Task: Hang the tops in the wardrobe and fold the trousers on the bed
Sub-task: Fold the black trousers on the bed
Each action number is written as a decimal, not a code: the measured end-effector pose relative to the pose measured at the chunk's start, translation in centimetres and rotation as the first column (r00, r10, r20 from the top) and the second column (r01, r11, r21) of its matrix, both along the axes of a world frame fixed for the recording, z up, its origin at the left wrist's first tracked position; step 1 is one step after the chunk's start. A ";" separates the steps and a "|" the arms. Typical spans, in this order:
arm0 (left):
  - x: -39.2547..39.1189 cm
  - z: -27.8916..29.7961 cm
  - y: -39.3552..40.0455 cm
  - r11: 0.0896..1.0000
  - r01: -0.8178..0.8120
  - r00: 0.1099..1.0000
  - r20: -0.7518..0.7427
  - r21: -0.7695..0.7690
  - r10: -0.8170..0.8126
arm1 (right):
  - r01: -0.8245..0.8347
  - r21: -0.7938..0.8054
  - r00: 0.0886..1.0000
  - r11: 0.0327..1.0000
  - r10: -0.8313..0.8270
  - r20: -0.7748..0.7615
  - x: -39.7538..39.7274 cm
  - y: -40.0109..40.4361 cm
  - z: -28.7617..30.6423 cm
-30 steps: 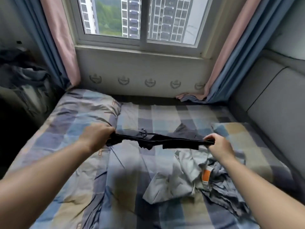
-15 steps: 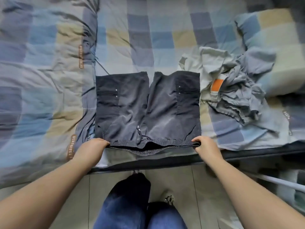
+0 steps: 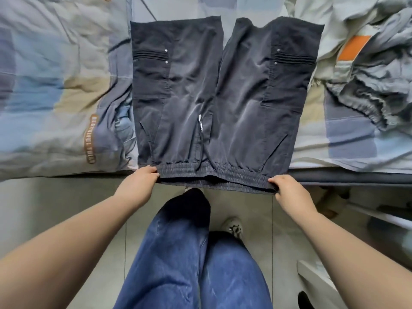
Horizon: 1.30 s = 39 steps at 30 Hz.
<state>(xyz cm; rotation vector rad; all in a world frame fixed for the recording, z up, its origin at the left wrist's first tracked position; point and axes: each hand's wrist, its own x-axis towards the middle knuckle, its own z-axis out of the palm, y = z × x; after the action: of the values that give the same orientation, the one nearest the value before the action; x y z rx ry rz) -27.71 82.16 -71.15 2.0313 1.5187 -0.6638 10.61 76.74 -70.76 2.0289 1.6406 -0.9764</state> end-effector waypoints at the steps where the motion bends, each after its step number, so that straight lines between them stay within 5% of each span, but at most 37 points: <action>1: 0.0 -0.5 -0.3 0.999 -0.009 1.000 -0.011 -0.041 0.008 | -0.065 -0.062 0.997 0.996 0.067 0.034 -0.4 -0.1 -0.6; 6: -1.1 -1.2 -0.5 0.945 -0.256 0.966 -0.093 -0.202 0.242 | -0.276 -0.289 0.950 0.917 0.306 0.063 -4.7 2.5 -1.4; 11: -2.4 -1.5 1.5 0.864 -0.470 0.880 -0.024 -0.179 0.474 | -0.374 -0.163 0.927 0.913 0.370 -0.056 -11.1 10.4 -1.1; 17: -3.6 -3.6 5.3 0.673 -0.706 0.663 0.125 -0.222 0.738 | -0.550 -0.036 0.832 0.834 0.544 -0.105 -21.7 22.6 -2.6; 25: -4.5 -9.5 10.6 0.536 -0.817 0.465 0.307 -0.212 0.830 | -0.558 0.108 0.817 0.823 0.567 -0.101 -32.5 33.8 -8.5; 35: -4.7 -12.7 10.2 0.449 -0.832 0.342 0.336 -0.326 0.878 | -0.708 0.144 0.704 0.692 0.708 0.057 -37.1 38.4 -14.0; 39: -4.8 -10.8 10.0 0.565 -0.765 0.426 0.416 -0.309 0.804 | -0.661 0.259 0.737 0.704 0.675 0.047 -37.0 38.4 -13.1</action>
<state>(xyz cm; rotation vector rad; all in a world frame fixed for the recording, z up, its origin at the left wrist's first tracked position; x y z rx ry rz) -32.51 92.17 -81.95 1.0304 1.7915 0.2225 -26.43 115.13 -83.89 1.3162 2.3848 -0.5567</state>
